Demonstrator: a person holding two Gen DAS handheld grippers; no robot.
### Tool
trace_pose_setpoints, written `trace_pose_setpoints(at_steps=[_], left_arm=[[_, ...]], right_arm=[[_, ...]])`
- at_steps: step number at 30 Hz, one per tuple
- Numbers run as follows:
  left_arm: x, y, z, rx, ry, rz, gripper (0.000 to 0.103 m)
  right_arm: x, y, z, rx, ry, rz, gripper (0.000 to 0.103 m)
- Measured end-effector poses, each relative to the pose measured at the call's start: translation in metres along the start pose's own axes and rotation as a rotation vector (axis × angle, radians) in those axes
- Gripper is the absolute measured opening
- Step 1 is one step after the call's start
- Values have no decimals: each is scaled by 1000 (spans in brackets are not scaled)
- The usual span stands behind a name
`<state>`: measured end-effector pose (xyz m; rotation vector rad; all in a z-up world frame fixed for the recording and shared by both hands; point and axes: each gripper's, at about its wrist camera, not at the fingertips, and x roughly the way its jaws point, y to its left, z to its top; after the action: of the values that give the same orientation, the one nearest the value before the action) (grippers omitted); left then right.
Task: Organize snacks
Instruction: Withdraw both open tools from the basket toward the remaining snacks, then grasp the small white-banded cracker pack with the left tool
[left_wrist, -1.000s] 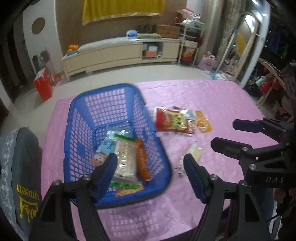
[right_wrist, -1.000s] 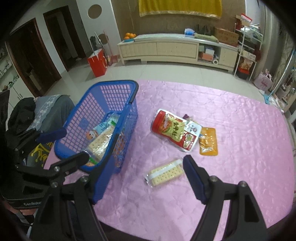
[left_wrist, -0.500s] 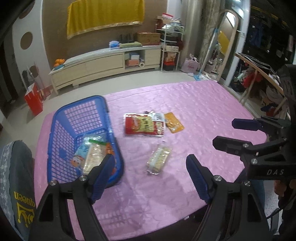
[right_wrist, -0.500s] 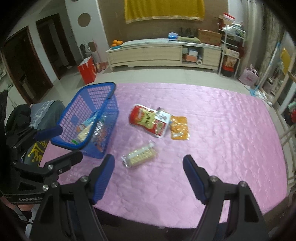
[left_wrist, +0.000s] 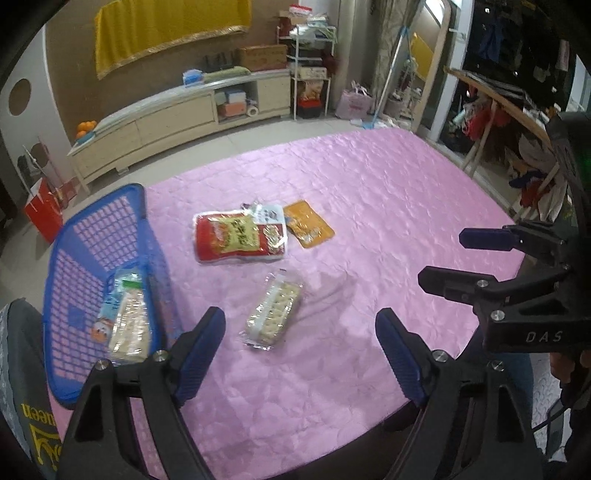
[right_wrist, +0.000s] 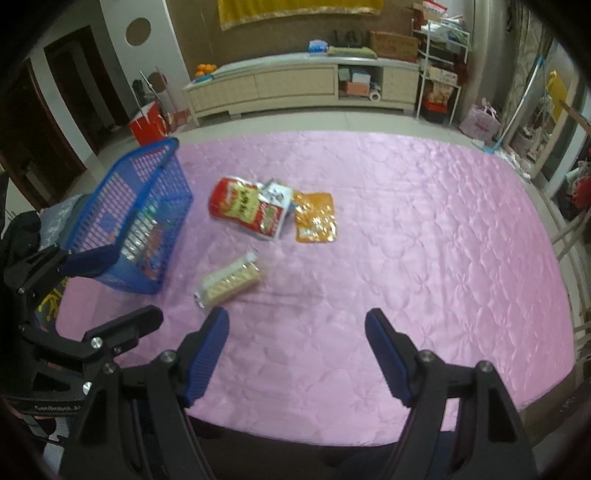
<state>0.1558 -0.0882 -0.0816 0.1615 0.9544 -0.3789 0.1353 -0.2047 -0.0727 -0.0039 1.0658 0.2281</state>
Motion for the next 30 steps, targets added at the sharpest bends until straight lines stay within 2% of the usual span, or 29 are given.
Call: trace_pose_setpoints(at_steps=[10, 17, 22, 27, 30], left_arm=[[70, 9, 3, -30, 116, -17, 82], [116, 20, 2, -40, 193, -11, 82], [148, 31, -1, -52, 259, -19, 82], [166, 30, 1, 17, 270, 8, 82], [172, 28, 1, 45, 296, -28, 82]], right_arm=[[56, -19, -6, 30, 106, 5, 80], [94, -24, -7, 7, 154, -22, 80], [114, -28, -8, 14, 186, -10, 80], [124, -27, -8, 12, 198, 0, 80], [125, -29, -9, 18, 198, 8, 80]])
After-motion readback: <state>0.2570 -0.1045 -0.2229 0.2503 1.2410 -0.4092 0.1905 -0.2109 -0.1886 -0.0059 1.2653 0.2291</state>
